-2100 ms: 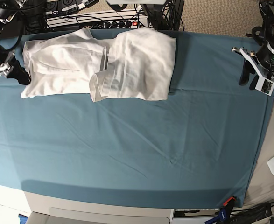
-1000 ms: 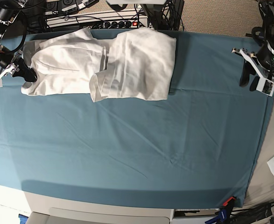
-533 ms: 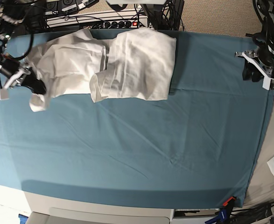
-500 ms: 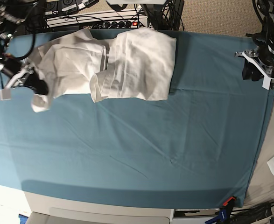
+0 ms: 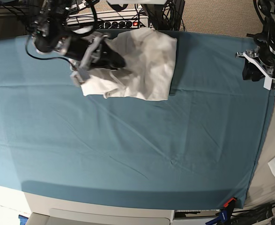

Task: Fold the T-shirt properly
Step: 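Fold the collar end over onto the folded hem with the right gripper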

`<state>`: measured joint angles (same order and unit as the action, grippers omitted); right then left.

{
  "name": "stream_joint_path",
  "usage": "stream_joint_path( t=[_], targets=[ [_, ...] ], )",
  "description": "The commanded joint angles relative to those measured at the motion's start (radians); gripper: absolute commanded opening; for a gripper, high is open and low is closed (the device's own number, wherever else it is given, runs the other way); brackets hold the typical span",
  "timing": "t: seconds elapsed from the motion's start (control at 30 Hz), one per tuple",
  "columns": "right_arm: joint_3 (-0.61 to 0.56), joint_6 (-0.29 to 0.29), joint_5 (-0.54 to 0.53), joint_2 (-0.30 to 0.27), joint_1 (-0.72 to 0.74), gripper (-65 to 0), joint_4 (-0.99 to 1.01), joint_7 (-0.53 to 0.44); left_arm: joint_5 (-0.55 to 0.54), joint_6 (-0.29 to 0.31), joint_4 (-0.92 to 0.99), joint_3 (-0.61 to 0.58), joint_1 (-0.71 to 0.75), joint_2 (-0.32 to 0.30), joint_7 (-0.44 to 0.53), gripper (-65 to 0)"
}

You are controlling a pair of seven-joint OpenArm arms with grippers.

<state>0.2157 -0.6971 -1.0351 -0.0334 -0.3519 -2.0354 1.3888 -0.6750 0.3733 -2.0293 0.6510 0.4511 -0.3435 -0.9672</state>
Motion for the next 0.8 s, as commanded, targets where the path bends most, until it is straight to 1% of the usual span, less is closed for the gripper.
stream_joint_path(
  t=[0.0, 0.1, 0.23, 0.37, 0.4, 0.47, 0.53, 0.7, 0.77],
  targets=[
    [-0.029, -0.001, 0.007, 0.008, 0.0, -65.0, -0.018, -0.052, -0.011, 0.001, -0.016, 0.007, -0.002, -0.014, 0.018, -44.3],
    [-0.111, -0.001, 0.125, 0.037, 0.0, -65.0, -0.018, -0.114, -0.019, 0.001, -0.016, 0.007, -0.002, -0.014, 0.018, -44.3],
    [-0.183, -0.001, 0.2, 0.079, 0.012, -65.0, -0.018, -0.175, -0.026, 0.004, -0.016, 0.007, -0.002, -0.014, 0.017, -44.3],
    [-0.225, -0.001, 0.283, 0.122, 0.043, -65.0, -0.018, -0.2, -0.026, 0.004, -0.016, 0.007, -0.002, -0.014, 0.015, -44.3],
    [-0.231, -0.001, 0.312, 0.126, 0.049, -65.0, -0.018, -0.217, -0.026, 0.004, -0.016, 0.007, -0.002, -0.014, 0.015, -44.3],
    [-0.237, 0.027, 0.379, 0.128, 0.056, -65.0, -0.018, -0.257, -0.026, 0.004, -0.016, 0.007, -0.002, -0.014, 0.014, -44.3],
    [-0.237, 0.057, 0.429, 0.128, 0.059, -65.0, -0.018, -0.276, -0.026, 0.004, -0.016, 0.007, -0.002, -0.014, 0.014, -44.3],
    [-0.237, 0.094, 0.483, 0.128, 0.058, -65.0, -0.018, -0.295, -0.029, 0.004, -0.016, 0.007, -0.002, -0.014, 0.015, -44.3],
    [-0.237, 0.097, 0.487, 0.128, 0.059, -65.0, -0.018, -0.309, -0.029, 0.004, -0.016, 0.007, -0.002, -0.014, 0.015, -44.3]
  ],
)
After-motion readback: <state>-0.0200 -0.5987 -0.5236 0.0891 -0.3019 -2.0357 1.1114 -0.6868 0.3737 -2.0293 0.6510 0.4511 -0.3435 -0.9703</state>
